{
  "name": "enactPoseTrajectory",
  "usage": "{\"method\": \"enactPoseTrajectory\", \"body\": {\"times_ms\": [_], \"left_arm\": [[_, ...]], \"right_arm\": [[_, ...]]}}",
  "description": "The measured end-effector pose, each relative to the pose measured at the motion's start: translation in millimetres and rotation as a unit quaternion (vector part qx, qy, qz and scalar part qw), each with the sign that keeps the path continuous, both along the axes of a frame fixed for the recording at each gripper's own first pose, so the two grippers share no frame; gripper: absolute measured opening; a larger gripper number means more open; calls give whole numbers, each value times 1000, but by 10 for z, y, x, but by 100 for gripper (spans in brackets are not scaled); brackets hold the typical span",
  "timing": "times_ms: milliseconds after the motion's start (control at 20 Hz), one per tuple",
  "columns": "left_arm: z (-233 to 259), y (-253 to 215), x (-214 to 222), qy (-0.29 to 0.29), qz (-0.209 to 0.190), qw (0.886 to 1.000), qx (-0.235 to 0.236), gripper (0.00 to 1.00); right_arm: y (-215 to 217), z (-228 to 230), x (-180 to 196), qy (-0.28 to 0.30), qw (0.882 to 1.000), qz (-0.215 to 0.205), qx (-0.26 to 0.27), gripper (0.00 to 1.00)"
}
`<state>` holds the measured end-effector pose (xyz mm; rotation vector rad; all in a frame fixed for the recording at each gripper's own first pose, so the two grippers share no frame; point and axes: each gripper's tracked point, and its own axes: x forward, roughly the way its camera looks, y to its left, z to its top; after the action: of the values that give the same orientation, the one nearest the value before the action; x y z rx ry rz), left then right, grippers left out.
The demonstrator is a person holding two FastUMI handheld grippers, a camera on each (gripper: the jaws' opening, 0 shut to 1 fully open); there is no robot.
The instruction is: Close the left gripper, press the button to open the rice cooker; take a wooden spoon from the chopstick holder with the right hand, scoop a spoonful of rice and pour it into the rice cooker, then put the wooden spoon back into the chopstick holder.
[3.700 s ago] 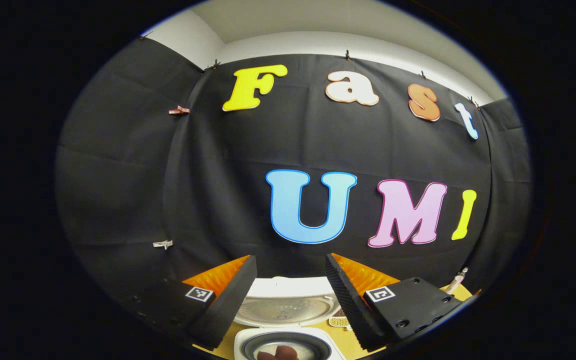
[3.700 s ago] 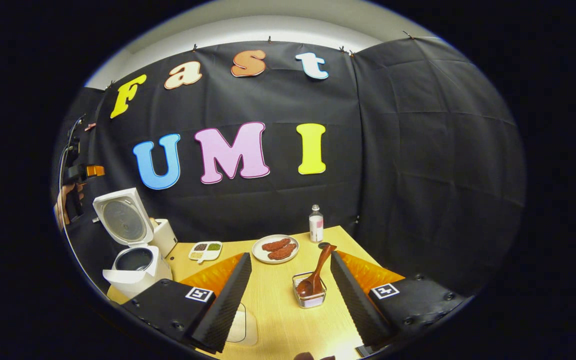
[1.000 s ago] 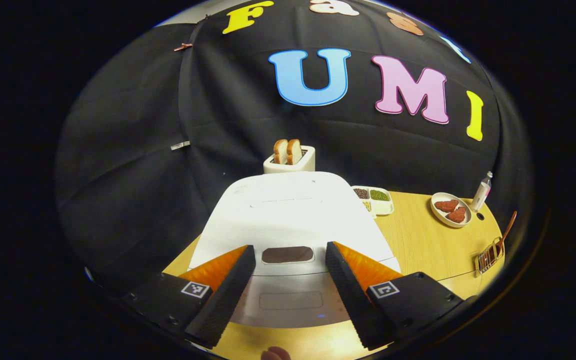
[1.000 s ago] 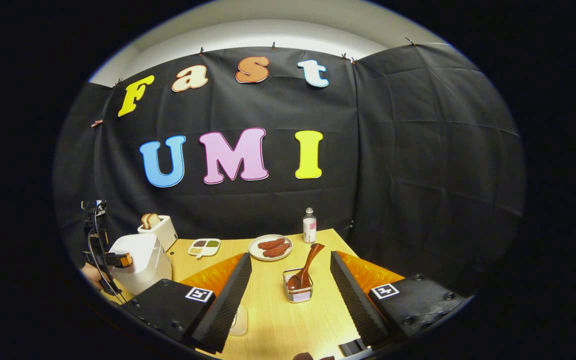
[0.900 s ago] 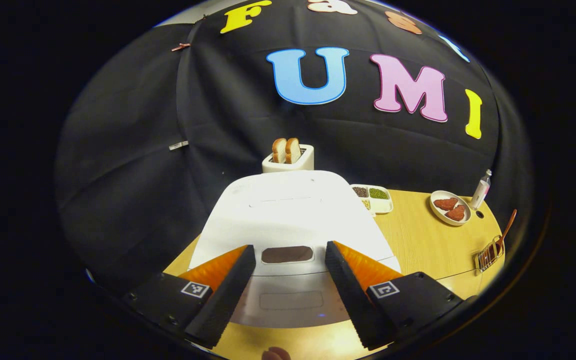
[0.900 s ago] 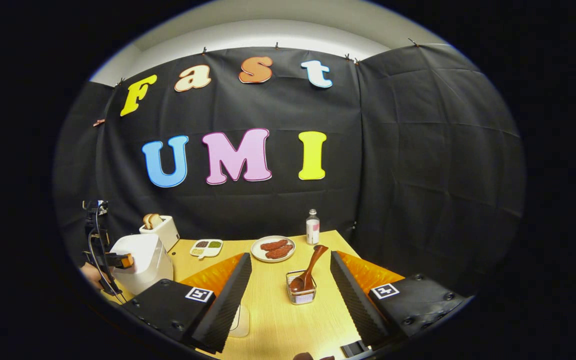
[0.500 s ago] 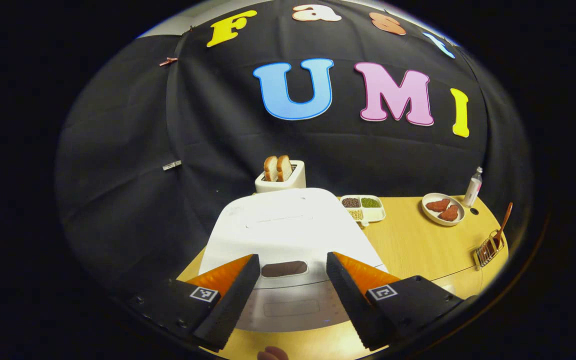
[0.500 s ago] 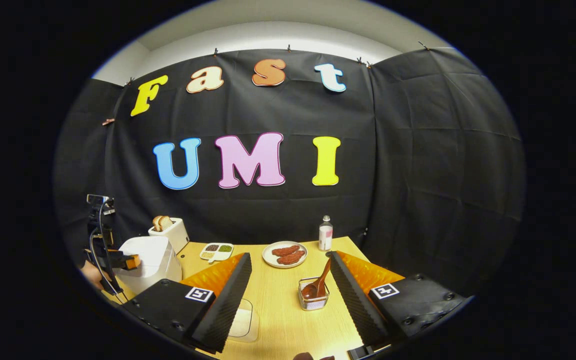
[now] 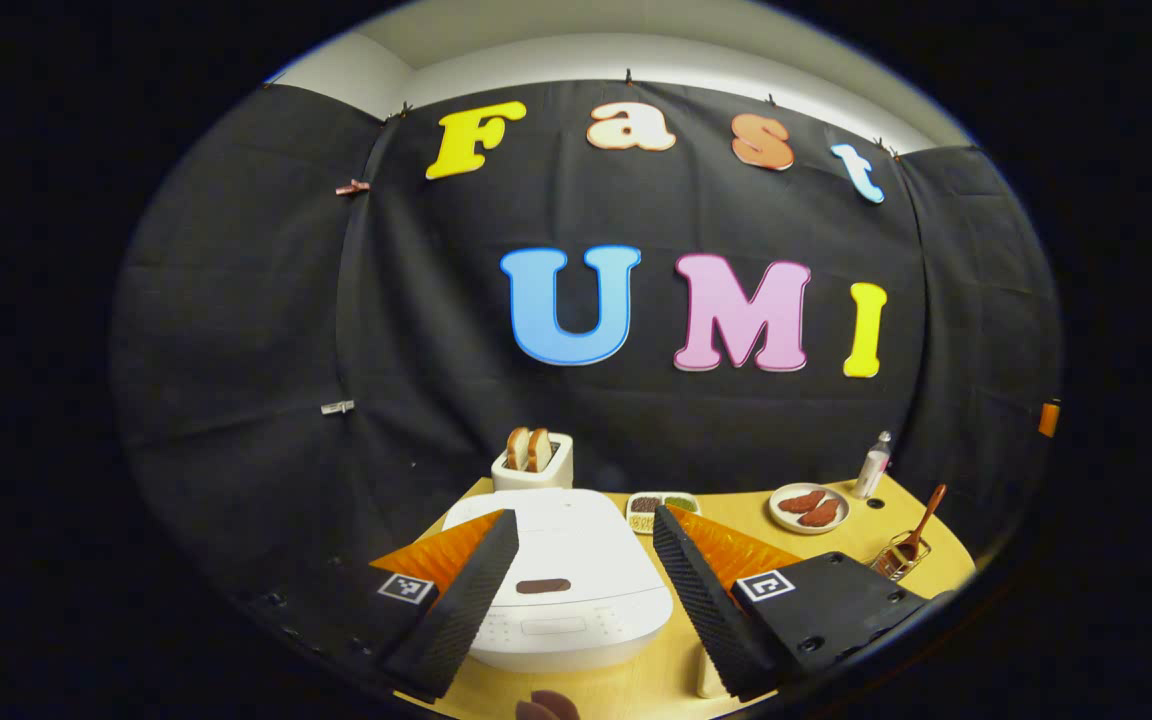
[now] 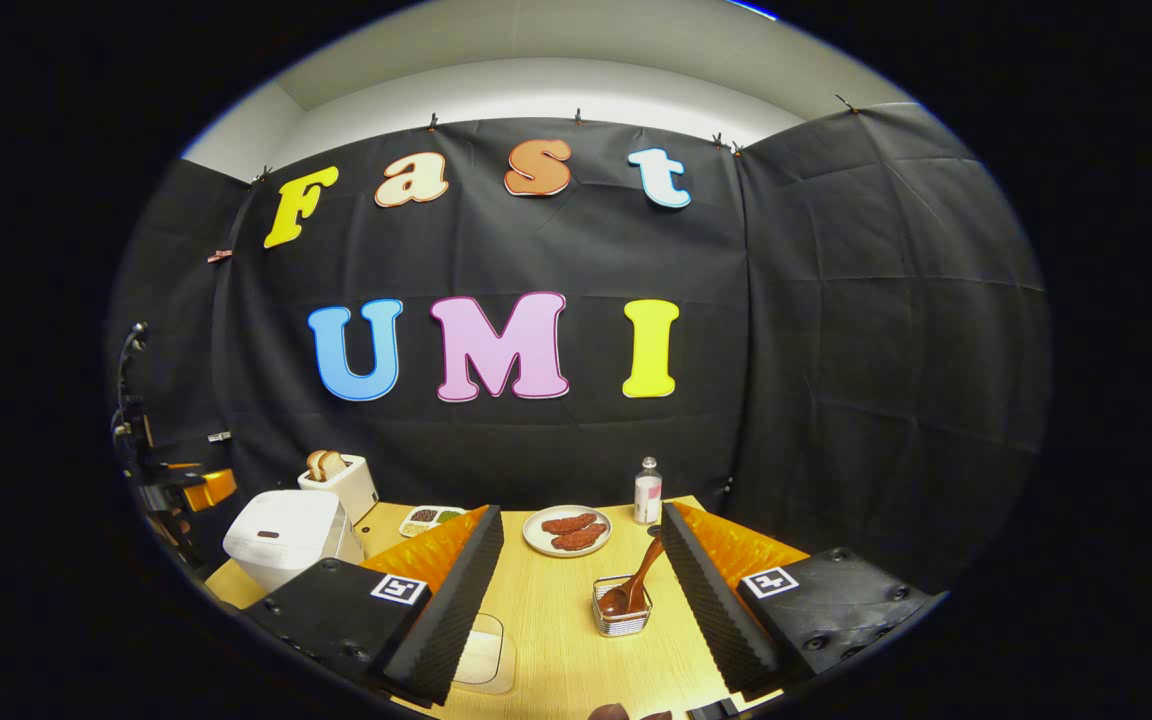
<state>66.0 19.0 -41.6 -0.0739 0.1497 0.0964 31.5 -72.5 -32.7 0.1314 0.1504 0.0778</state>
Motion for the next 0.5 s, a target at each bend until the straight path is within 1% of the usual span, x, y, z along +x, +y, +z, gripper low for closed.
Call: {"method": "enactPoseTrajectory", "body": {"times_ms": [150,300,450,500], "left_arm": [[256,-127,-216,-19,-17,1000,-7,95],[505,-168,-368,-45,-24,999,6,95],[609,-242,-469,-60,-32,998,15,95],[615,-264,-486,-60,-36,997,17,95]], "right_arm": [[-8,109,-15,-12,1000,0,8,98],[-6,201,-48,-24,1000,2,8,98],[-3,312,-86,-41,999,3,4,98],[4,327,-102,-47,999,3,4,100]]}}
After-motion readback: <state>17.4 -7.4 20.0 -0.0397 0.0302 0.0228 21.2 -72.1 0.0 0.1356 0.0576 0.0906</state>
